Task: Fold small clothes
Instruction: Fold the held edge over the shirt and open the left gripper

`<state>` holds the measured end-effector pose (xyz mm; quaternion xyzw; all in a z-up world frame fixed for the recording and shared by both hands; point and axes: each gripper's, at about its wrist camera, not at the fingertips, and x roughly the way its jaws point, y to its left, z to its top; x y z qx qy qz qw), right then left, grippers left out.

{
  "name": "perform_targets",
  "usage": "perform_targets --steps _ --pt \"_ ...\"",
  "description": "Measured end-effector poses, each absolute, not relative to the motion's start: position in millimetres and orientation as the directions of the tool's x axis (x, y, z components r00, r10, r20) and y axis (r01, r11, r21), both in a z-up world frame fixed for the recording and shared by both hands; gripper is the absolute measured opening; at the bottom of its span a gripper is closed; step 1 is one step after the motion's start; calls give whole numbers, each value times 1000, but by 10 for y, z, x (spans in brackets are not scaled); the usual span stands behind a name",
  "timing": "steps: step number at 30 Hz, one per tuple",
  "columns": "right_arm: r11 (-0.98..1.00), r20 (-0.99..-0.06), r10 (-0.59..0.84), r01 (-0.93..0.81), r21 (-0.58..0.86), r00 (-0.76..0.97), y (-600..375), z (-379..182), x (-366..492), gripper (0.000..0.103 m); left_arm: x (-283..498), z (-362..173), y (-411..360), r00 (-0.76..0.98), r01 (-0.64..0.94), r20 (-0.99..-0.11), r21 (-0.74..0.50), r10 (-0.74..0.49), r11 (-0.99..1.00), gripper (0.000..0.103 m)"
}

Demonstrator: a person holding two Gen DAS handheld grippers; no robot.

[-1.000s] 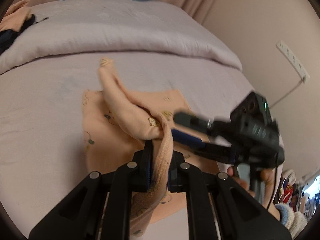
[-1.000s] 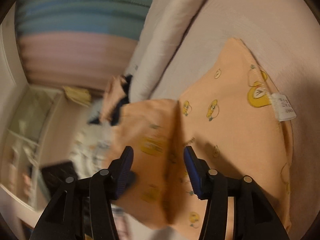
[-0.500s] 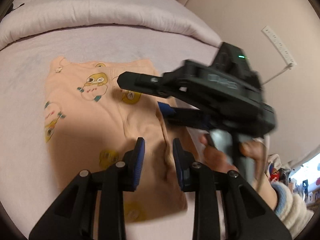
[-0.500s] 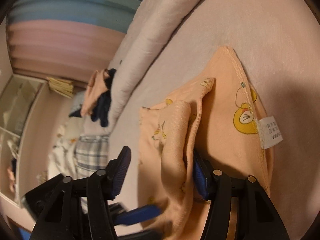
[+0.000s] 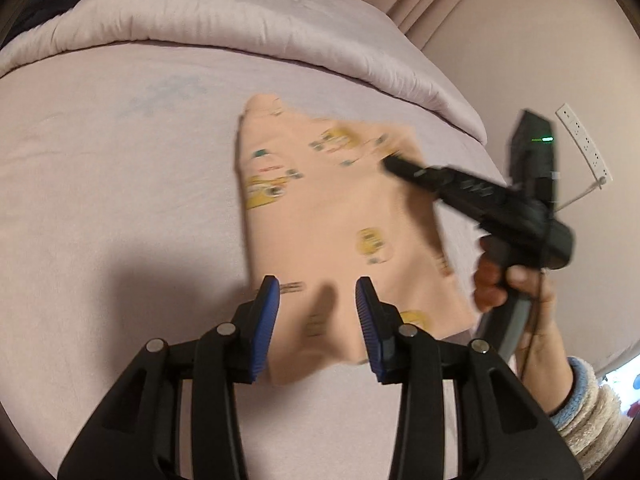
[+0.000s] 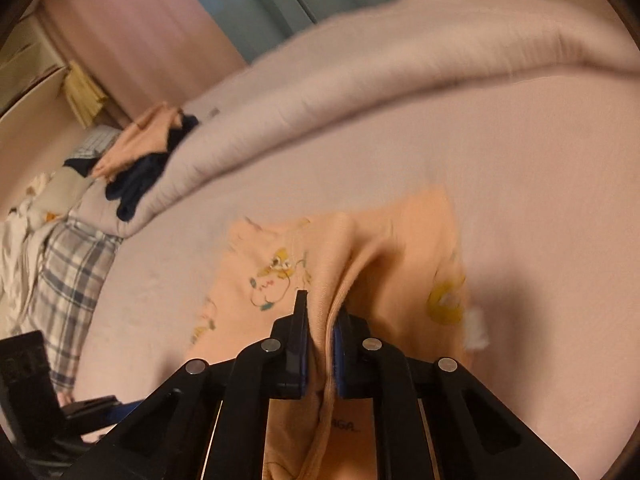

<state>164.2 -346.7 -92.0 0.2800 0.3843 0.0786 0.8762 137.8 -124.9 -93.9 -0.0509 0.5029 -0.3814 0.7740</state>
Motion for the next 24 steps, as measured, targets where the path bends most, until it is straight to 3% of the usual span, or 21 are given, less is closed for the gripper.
perform_targets --steps 4,10,12,16,24 --pt "873 -649 273 100 477 710 -3649 -794 1659 11 1401 -993 -1296 196 538 -743 -465 -640 704 39" --pt "880 -738 272 150 450 618 -3791 -1184 1722 12 1449 -1030 -1443 183 546 -753 -457 -632 702 39" --pt "853 -714 312 146 501 627 -3876 -1263 1717 13 1423 -1002 -1558 190 571 -756 -434 -626 697 39" --pt "757 -631 394 153 635 668 -4082 -1294 1781 36 1367 -954 -1760 224 626 -771 -355 -596 695 37" --pt "741 -577 355 155 654 736 -4180 -1178 1890 36 1298 -1077 -1947 285 690 -814 -194 -507 698 37"
